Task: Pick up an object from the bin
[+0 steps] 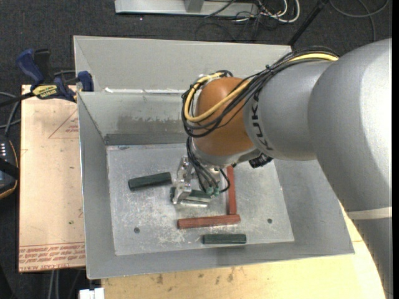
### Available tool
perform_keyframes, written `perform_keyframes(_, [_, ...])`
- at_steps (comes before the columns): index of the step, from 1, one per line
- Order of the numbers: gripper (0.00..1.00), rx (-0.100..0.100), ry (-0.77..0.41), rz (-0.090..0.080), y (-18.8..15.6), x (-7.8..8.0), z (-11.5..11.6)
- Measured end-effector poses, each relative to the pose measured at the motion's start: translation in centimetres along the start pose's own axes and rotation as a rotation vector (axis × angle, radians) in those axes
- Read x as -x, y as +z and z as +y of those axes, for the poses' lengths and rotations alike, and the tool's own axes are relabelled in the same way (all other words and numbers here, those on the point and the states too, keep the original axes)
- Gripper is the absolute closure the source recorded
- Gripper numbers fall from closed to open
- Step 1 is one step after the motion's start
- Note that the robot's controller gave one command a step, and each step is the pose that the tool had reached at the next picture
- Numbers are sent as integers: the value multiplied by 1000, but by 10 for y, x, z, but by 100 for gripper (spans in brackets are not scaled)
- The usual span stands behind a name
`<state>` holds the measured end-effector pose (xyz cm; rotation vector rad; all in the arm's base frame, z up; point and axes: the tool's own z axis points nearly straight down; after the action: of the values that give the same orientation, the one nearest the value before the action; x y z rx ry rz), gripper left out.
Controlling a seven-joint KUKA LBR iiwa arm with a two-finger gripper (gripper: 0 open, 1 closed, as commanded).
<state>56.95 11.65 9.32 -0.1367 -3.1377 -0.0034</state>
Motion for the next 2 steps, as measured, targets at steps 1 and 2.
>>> perform_keyframes(1, [100,0,-30,-11,3,32,8])
perform_keyframes(2, [100,1,-13,-4,11,17,-9])
